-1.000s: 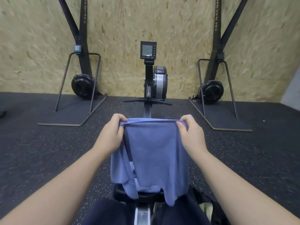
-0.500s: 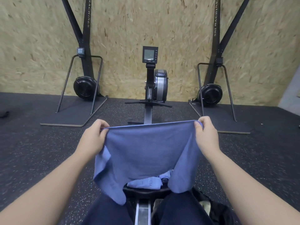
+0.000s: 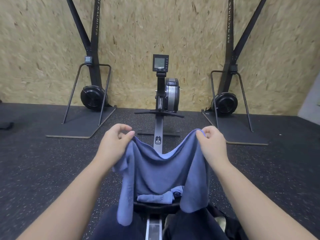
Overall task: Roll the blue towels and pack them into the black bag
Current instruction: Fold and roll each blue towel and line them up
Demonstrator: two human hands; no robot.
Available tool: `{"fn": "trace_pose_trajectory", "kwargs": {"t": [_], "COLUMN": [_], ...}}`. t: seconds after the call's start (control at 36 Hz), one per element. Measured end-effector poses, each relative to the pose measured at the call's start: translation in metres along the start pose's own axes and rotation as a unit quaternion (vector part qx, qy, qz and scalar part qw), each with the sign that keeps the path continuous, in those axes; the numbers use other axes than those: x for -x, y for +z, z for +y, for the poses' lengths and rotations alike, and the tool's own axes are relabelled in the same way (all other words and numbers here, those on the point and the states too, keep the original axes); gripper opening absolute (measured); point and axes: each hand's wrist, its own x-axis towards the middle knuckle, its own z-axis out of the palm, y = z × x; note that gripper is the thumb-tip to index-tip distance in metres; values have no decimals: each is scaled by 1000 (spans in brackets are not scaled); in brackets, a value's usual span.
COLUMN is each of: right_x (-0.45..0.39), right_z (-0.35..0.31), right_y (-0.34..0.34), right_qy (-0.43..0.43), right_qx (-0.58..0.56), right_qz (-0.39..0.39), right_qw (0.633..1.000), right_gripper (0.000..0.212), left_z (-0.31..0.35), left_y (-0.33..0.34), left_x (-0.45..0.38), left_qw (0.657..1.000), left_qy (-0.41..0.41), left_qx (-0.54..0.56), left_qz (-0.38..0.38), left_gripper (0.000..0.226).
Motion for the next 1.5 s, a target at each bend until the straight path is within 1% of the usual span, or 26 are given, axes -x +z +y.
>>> {"fn": "trace_pose_trajectory", "kwargs": {"t": [0.17, 0.25, 0.31, 0.39, 0.44, 0.53, 0.58, 0.67, 0.83, 0.92, 1.0, 1.06, 1.14, 1.22, 1.31, 1.39, 1.5], "right_x": [19, 31, 40, 55, 63, 72, 78, 82, 81, 79, 74, 71, 69, 73, 80, 84, 84], "right_z": [-29, -41, -48, -58, -62, -65, -66, -66, -64, -62, -57, -53, -50, -53, -59, -63, -63], "right_y": [10, 15, 17, 17, 16, 12, 10, 6, 7, 4, -1, -6, -11, -12, -8, -1, 1], "right_qy": [-30, -19, -12, -7, -9, -23, -30, -45, -86, -105, -110, -107, -106, -109, -136, -149, -142], "right_qx": [-66, -117, -157, -198, -209, -223, -233, -222, -148, -116, -98, -83, -57, -97, -128, -146, -144], "right_qz": [-31, -39, -49, -90, -119, -163, -187, -201, -174, -159, -127, -115, -128, -162, -195, -187, -169], "right_qw": [997, 992, 986, 976, 971, 961, 954, 953, 970, 975, 981, 984, 984, 976, 963, 960, 965], "right_gripper": [14, 16, 18, 18, 21, 27, 29, 29, 30, 30, 34, 34, 33, 32, 35, 39, 38], "left_z": [30, 45, 55, 65, 68, 68, 68, 69, 75, 78, 79, 80, 80, 84, 88, 88, 88], "left_y": [15, 17, 18, 21, 23, 22, 21, 19, 17, 14, 9, 4, -1, -1, 2, 4, 4], "left_x": [18, 28, 36, 46, 51, 56, 57, 60, 62, 63, 62, 60, 59, 60, 61, 62, 62], "left_qw": [994, 986, 974, 964, 969, 982, 987, 990, 994, 995, 994, 992, 987, 984, 983, 985, 987], "left_qy": [-9, -16, -21, -20, -14, 6, 25, 33, 17, 18, 14, 7, 0, -10, -7, -1, 0], "left_qx": [72, 109, 157, 192, 179, 124, 85, 55, 41, 49, 74, 97, 120, 143, 147, 133, 125], "left_qz": [-87, -128, -159, -185, -173, -145, -137, -129, -103, -88, -79, -85, -103, -105, -110, -108, -106], "left_gripper": [25, 37, 42, 45, 46, 43, 37, 22, 18, 20, 18, 17, 20, 23, 22, 23, 25]}}
